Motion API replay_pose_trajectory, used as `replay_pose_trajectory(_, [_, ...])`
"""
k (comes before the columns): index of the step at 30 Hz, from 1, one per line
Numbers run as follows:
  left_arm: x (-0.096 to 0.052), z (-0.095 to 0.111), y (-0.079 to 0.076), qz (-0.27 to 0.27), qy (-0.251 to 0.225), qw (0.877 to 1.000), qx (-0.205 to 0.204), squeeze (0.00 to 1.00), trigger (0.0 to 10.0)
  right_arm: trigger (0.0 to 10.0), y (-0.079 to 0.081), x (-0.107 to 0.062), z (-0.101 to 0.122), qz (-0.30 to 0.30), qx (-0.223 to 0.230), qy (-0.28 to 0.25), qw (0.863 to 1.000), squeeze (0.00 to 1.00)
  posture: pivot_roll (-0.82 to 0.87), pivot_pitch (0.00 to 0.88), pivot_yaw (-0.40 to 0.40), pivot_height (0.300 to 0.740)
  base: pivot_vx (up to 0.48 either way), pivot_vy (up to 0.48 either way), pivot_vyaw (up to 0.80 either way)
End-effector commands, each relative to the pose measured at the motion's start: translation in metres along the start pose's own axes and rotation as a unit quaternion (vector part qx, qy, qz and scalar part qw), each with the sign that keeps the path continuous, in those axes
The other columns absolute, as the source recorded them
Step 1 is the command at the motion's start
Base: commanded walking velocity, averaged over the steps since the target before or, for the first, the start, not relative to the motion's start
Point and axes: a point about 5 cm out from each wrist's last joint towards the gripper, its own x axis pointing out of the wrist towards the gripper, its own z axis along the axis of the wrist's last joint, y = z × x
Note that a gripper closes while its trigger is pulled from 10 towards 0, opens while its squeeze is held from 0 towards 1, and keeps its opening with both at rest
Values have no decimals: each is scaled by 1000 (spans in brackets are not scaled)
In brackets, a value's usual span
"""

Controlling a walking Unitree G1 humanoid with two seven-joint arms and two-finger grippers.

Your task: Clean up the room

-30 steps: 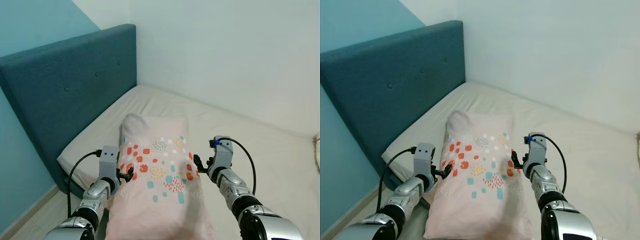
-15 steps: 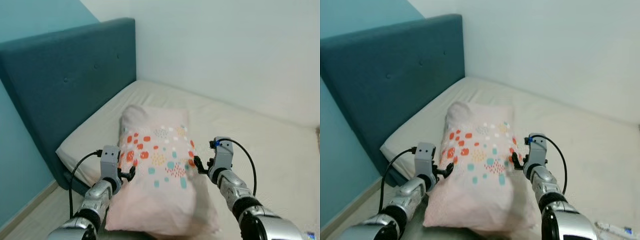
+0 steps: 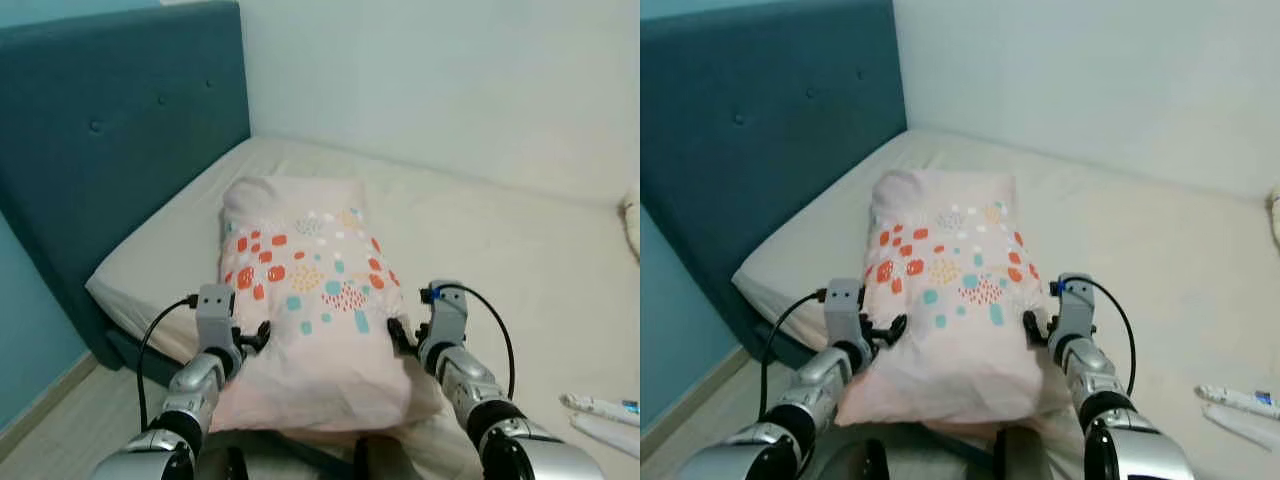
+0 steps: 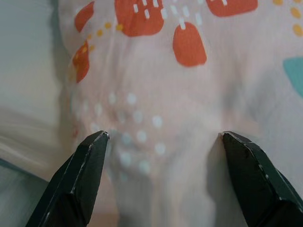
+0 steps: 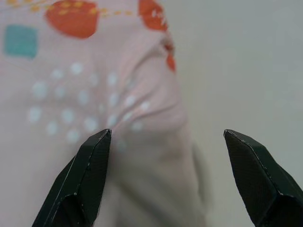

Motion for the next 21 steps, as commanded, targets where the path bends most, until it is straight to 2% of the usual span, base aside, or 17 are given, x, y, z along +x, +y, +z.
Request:
replay_pose_trajectory(1, [1, 3, 1, 14, -11, 1000, -3, 0, 10000, 10000, 7, -1, -6, 17, -4, 2, 1000, 0, -76, 0, -42, 530, 0, 0, 0])
replay_pose_trajectory(5, [1, 6, 3, 24, -19, 1000, -3, 0, 10000, 10000, 8, -1, -7, 21, -6, 2, 1000, 0, -76, 0, -41, 525, 0, 0, 0])
replay_pose_trajectory(6, [2, 12, 7, 40, -31, 999, -6, 0, 10000, 10000, 11, -1, -9, 27, -11, 4, 1000, 0, -76, 0, -42, 520, 0, 0, 0])
replay_pose_trajectory(7, [3, 20, 12, 55, -50, 997, -17, 420, 10000, 10000, 14, -1, -11, 33, -13, 6, 999, 0, -72, 0, -43, 515, 0, 0, 0])
replay_pose_trajectory(8, [3, 27, 15, 60, -65, 996, -31, 1000, 10000, 10000, 16, -1, -13, 36, -14, 6, 999, 0, -72, 0, -43, 510, 0, 0, 0])
replay_pose_trajectory(13, [6, 39, 15, 42, -94, 994, -48, 1000, 10000, 10000, 19, -1, -13, 42, -13, 2, 999, 0, -70, 0, -43, 502, 0, 0, 0])
replay_pose_trajectory(15, [7, 42, 13, 26, -103, 991, -77, 1000, 10000, 10000, 20, -1, -11, 44, -13, -1, 999, 0, -74, 0, -41, 502, 0, 0, 0])
replay_pose_trajectory(16, [7, 42, 13, 26, -103, 991, -77, 1000, 10000, 10000, 20, -1, -11, 44, -13, -1, 999, 0, -74, 0, -41, 502, 0, 0, 0])
replay_pose_trajectory(18, [8, 37, 6, -5, -96, 989, -115, 1000, 10000, 10000, 19, 0, -8, 44, -11, -6, 999, 0, -84, 0, -39, 502, 0, 0, 0])
replay_pose_trajectory(21, [7, 32, 4, -4, -83, 991, -105, 1000, 10000, 10000, 18, 0, -8, 44, -10, -10, 999, 0, -94, 0, -37, 502, 0, 0, 0])
